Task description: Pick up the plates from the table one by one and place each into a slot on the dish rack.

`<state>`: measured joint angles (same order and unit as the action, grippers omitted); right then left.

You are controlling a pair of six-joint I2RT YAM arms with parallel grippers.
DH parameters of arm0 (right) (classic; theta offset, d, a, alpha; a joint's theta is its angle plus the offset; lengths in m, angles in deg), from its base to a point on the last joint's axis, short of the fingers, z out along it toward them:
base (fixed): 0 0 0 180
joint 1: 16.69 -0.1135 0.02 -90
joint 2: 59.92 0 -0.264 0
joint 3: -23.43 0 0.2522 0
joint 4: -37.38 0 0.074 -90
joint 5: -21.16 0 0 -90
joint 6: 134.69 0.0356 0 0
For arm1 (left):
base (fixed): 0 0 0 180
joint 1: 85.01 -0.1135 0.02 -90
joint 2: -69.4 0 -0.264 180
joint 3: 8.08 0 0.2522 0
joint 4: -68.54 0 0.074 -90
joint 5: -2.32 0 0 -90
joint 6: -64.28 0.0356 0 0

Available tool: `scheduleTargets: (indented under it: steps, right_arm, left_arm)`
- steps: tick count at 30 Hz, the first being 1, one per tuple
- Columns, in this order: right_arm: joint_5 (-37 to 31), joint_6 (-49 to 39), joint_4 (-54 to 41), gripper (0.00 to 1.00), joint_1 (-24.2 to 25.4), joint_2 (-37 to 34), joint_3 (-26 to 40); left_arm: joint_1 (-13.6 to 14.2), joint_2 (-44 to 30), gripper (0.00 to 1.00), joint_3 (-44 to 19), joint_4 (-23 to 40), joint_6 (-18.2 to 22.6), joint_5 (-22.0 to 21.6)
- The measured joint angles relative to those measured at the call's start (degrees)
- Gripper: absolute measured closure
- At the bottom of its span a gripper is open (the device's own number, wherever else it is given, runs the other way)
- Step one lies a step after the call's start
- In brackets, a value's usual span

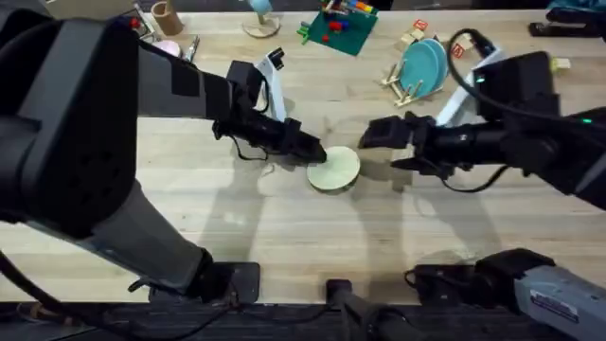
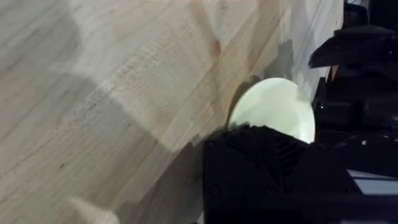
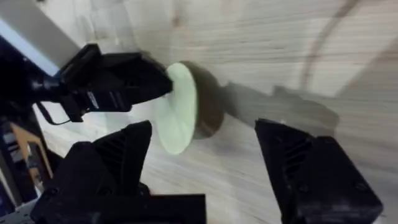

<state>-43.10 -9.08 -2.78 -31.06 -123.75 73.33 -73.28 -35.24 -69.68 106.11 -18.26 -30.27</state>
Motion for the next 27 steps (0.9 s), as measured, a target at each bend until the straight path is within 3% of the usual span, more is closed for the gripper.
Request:
scheduleTargets:
  steps: [11,15,20,25,27]
  right_arm:
    - [0.7,7.3,11.1,0.008,-9.2,-9.3,0.0]
    - [0.7,9.5,13.0,0.070,-11.6,-11.8,0.0]
    - [0.8,10.9,13.8,0.278,-12.8,-13.3,0.0]
    - [0.5,11.6,13.4,0.737,-12.8,-13.3,-0.3]
    - [0.4,11.6,13.0,0.822,-12.8,-13.3,-0.7]
  left_arm:
    - [0.0,0.0,0.962,0.0,0.0,0.0,0.0]
    - [0.0,0.0,0.962,0.0,0.0,0.0,0.0]
    - [0.0,0.0,0.962,0.0,0.0,0.0,0.0]
    - [-0.1,0.0,0.961,0.0,0.1,-0.1,0.1]
    - [-0.1,0.0,0.962,0.0,0.2,-0.2,0.1]
